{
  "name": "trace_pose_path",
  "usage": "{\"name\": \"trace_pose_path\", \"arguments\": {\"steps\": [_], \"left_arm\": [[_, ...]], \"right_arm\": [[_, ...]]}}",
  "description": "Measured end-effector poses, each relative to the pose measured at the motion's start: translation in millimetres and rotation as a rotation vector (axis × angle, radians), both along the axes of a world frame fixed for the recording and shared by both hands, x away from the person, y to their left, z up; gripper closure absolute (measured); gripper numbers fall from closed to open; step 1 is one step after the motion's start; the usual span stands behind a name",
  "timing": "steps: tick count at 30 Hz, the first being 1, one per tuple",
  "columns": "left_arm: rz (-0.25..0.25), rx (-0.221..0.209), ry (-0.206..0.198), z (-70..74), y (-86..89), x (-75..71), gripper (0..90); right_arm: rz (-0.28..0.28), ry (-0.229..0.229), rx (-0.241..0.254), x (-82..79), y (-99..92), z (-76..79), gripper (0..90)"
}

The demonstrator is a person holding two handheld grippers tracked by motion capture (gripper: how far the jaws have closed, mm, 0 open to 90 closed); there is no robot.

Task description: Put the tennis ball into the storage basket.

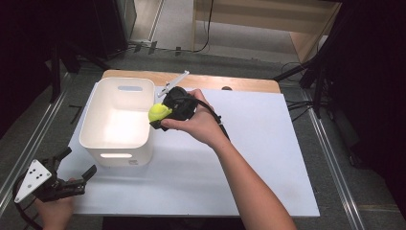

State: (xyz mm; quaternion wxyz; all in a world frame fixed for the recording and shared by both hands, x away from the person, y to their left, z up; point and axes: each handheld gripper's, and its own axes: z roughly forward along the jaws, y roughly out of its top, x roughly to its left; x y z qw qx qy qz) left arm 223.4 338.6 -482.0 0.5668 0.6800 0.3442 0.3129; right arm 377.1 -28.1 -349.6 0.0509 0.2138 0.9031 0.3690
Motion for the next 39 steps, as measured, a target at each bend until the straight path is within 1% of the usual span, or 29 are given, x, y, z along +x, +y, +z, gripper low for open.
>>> {"name": "trace_pose_path", "arguments": {"steps": [1, 9, 14, 15, 19, 27, 32, 35, 36, 37, 38, 39], "left_arm": [[0.000, 0.000, 0.000, 0.0, 0.0, 0.0, 0.0], [0.000, 0.000, 0.000, 0.0, -0.1, 0.0, 0.0], [-0.001, -0.001, 0.001, 0.0, -0.1, -0.1, 0.0], [-0.001, -0.001, 0.001, 0.0, -0.1, -0.1, 0.0], [-0.002, 0.000, 0.001, 0.1, -0.2, 0.0, 0.0], [-0.003, 0.000, 0.001, 0.1, -0.4, -0.1, 0.0], [-0.003, -0.001, 0.001, 0.1, -0.4, -0.2, 0.0], [-0.003, 0.000, 0.002, 0.2, -0.4, -0.2, 0.0], [-0.003, 0.000, 0.002, 0.2, -0.4, -0.2, 0.0], [-0.004, -0.001, 0.001, 0.1, -0.4, -0.2, 0.0], [-0.003, -0.002, 0.001, 0.1, -0.4, -0.2, 0.0], [-0.004, -0.001, 0.001, 0.1, -0.4, -0.2, 0.0]], "right_arm": [[-0.004, 0.003, -0.002, -0.4, 0.8, 0.8, 24.2], [0.011, -0.007, -0.006, 0.1, 8.1, 4.2, 24.2], [0.020, -0.004, -0.008, -0.2, 13.0, 5.3, 24.2], [0.024, -0.009, -0.008, 0.2, 14.3, 5.2, 24.2], [0.018, -0.003, -0.008, 0.6, 17.4, 4.6, 24.2], [0.035, -0.008, -0.007, 1.1, 24.5, 3.9, 24.2], [0.037, -0.003, -0.008, -0.1, 29.6, 4.4, 24.2], [0.049, -0.009, -0.006, 0.4, 32.4, 3.8, 24.2], [0.042, 0.000, -0.006, -0.5, 33.7, 3.8, 24.2], [0.047, -0.006, -0.004, 0.0, 34.5, 3.3, 24.2], [0.048, 0.000, -0.004, -0.4, 35.9, 3.0, 24.2], [0.049, -0.004, -0.002, -0.1, 37.0, 2.5, 24.2]]}}
